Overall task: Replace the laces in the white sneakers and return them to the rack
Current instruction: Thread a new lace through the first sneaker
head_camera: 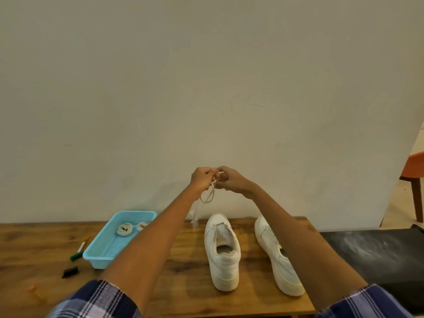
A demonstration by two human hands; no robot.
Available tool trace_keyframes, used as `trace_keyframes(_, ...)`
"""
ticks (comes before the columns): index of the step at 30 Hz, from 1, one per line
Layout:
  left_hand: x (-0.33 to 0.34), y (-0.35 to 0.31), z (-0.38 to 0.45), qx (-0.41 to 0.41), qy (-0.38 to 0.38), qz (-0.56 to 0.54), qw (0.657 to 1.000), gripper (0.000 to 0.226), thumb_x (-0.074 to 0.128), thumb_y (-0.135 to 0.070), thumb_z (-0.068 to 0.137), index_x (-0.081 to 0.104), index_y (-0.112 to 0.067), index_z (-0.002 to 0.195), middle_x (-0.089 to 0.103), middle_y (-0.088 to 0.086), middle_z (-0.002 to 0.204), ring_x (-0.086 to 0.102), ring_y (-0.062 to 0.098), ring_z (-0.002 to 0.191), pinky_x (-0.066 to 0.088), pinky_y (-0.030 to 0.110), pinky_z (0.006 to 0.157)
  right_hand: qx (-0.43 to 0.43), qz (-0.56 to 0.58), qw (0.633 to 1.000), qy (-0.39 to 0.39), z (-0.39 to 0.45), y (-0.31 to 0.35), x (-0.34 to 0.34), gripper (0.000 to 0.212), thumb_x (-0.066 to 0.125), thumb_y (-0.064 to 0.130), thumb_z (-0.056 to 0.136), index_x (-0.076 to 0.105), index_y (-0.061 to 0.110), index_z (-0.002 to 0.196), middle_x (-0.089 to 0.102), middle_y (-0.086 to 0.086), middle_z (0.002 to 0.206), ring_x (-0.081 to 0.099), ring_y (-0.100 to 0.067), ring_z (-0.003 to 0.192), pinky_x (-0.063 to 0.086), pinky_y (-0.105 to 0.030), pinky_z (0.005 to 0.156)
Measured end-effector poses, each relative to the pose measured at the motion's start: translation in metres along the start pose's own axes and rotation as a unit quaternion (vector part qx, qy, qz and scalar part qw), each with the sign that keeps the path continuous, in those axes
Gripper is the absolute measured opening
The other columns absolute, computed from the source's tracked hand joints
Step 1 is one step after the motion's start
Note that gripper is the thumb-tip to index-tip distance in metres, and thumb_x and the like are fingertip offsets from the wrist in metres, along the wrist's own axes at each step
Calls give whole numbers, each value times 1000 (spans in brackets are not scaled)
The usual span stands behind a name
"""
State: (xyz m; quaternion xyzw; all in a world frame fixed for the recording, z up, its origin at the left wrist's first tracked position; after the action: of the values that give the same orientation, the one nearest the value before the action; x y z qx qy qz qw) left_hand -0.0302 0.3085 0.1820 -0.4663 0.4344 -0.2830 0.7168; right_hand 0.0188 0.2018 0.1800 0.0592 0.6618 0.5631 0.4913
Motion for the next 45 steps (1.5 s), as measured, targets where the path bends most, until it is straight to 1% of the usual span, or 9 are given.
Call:
trace_keyframes(3,-7,-9,2,28,-76,-26,996,32,43,-17,98,63,-8,75,54,-1,64,45,13,57,35,23,52,-20,41,999,-23,4,9,9,16,48,-1,91,58,-4,104,58,-10,80,56,-13,67,47,-13,56)
trace_keyframes(6,-35,0,4,29,-196,-37,980,29,43,-15,97,66,-5,83,63,9,80,54,21,74,38,27,67,-17,71,990,-124,1,-11,-8,26,56,20,94,67,-4,94,54,-2,65,50,-10,59,44,-17,55)
trace_keyframes(11,-68,23,-5,-17,-317,-42,947,33,38,-13,99,67,2,93,66,19,99,60,32,94,41,29,74,65,268,911,-308,-23,-70,-49,26,60,27,92,67,2,90,46,0,58,41,-11,51,38,-14,46)
trace_keyframes(23,-38,81,-12,-148,-312,-69,936,36,37,-20,101,66,3,99,65,21,105,61,35,100,48,38,89,106,341,799,-484,-39,-87,-88,22,67,24,87,57,7,77,52,-3,62,46,-14,52,46,-22,52)
trace_keyframes(26,-42,90,-8,-154,-321,-63,932,36,38,-20,101,66,2,100,65,21,106,61,35,101,48,40,91,101,328,826,-447,-37,-83,-95,23,69,23,85,57,9,72,55,-3,65,50,-12,55,45,-19,49)
trace_keyframes(31,-50,114,4,-218,-237,68,944,35,45,-24,99,63,4,110,64,22,112,60,37,103,50,42,90,131,227,936,-236,-27,-82,-85,7,60,5,90,64,0,94,58,-6,74,55,-13,61,45,-14,45)
trace_keyframes(35,-30,123,8,-226,-45,260,938,30,57,-20,91,59,0,112,63,14,115,59,30,107,47,37,92,115,226,947,-196,-21,-79,-71,18,50,-3,94,59,-2,109,64,-7,81,59,-14,65,47,-15,51)
trace_keyframes(41,-4,112,10,-192,71,337,919,28,64,-32,86,54,-6,89,63,8,109,60,27,104,46,35,92,62,164,976,-127,-11,-58,-48,9,60,4,90,59,1,99,70,-8,86,66,-14,62,48,-19,55)
trace_keyframes(45,15,63,9,-13,42,154,987,31,60,-31,91,63,-3,105,64,9,101,58,25,101,43,29,84,23,84,995,-55,-9,-42,-31,13,68,6,83,56,8,85,72,-7,80,68,-13,59,47,-18,53)
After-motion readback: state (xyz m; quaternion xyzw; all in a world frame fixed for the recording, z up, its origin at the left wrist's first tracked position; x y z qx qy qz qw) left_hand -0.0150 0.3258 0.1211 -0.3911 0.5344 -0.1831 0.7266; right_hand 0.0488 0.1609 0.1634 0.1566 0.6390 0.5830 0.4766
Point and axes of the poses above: each hand's wrist, its own z-axis towards the middle knuckle, its own x-axis out of the palm, y = z × x, the point moved 5 cm from there along z, towards the middle knuckle
